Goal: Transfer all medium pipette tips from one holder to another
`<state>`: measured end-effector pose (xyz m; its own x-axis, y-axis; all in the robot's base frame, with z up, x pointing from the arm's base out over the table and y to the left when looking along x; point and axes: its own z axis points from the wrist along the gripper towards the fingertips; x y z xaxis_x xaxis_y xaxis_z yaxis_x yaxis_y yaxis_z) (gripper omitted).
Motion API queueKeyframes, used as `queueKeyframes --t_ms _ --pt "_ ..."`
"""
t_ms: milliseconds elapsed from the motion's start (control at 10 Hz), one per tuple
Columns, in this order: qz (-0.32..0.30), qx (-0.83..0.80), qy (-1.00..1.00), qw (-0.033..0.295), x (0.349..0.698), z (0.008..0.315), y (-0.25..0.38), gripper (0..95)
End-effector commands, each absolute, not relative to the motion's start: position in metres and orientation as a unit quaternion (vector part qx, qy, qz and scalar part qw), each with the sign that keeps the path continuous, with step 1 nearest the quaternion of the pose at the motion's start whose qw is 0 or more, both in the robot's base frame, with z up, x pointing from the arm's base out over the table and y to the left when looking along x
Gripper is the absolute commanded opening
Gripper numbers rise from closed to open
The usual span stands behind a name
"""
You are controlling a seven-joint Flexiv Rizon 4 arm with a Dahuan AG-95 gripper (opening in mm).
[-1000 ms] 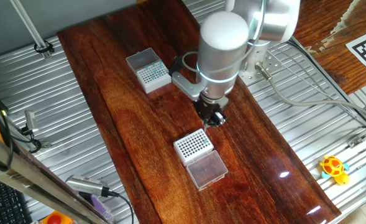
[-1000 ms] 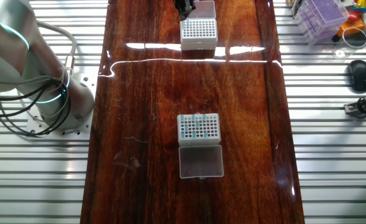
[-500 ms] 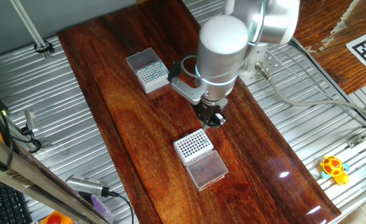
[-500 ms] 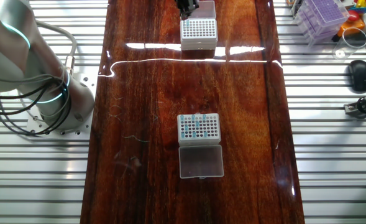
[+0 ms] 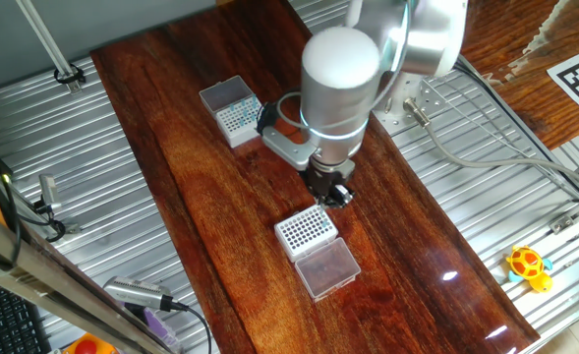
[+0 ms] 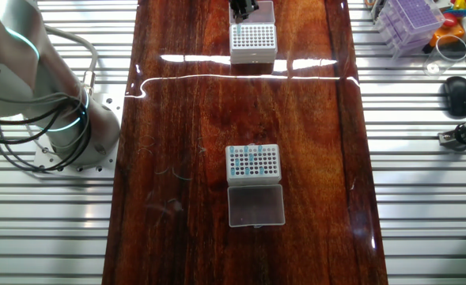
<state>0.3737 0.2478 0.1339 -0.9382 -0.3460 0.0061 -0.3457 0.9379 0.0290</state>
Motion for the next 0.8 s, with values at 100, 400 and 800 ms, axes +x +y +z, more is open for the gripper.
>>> queueKeyframes --t_ms 100,400,800 --pt "-0.016 0.178 -0.984 0.006 0.3755 0.1311 0.2486 0.0" --pt "-0.016 0.172 -0.985 0.003 0.3759 0.1265 0.2539 0.0" --pt "-0.016 0.173 -0.985 0.002 0.3765 0.1223 0.2546 0.0"
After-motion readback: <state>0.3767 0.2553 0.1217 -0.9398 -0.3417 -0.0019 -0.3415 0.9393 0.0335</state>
